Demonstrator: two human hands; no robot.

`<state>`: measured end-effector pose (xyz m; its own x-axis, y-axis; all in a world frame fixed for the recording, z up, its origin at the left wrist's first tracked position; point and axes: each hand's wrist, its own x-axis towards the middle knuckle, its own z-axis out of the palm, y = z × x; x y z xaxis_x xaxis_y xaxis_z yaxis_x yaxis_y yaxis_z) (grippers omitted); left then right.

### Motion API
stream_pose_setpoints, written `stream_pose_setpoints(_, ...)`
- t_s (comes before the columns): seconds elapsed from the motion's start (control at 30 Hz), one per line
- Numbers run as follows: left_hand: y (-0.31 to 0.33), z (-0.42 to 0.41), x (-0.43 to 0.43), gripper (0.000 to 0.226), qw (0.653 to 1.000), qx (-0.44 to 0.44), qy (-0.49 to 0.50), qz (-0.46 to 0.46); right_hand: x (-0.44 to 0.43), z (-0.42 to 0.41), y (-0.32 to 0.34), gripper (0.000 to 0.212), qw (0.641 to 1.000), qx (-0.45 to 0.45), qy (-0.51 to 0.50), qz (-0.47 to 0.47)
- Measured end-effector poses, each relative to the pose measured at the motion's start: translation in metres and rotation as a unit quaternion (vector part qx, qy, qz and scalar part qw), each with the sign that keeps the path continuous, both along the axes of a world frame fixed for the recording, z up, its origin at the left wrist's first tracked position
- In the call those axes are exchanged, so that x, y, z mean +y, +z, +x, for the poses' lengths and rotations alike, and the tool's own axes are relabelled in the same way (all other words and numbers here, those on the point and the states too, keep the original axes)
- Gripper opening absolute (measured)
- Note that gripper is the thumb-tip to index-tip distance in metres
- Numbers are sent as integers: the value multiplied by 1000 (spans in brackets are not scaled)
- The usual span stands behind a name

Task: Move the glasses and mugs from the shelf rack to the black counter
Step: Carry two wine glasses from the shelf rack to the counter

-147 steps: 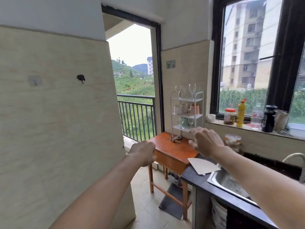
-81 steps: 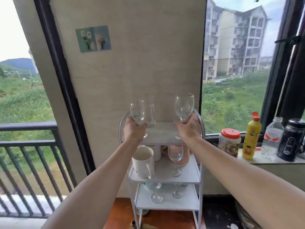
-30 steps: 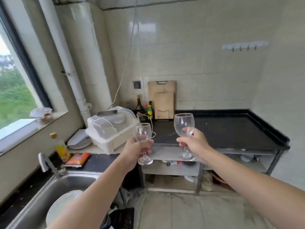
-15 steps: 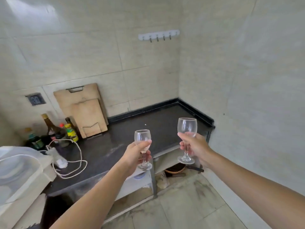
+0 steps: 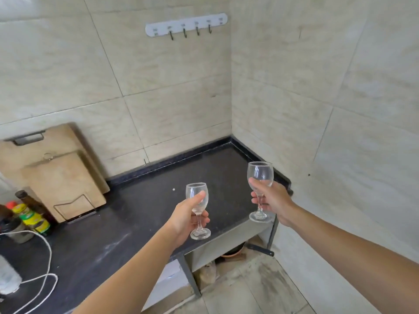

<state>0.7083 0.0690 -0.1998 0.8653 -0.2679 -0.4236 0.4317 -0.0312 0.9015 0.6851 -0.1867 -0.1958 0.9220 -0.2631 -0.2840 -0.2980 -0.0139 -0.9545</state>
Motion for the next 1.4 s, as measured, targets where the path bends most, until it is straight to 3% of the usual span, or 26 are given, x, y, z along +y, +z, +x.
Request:
stream_pose_setpoints(0.57,-89,272,-42,46,995,73,53,34,-29,284,-89,38,997,72,9,-23)
stream_pose_setpoints(1.03,-135,476,-107,58,988,35,80,125,-77,512,-153,74,991,82,27,-100)
stream_pose_setpoints(1.4,-202,577,-156,64,982,40,96,160,-84,624,-219,77,981,35,102,-161)
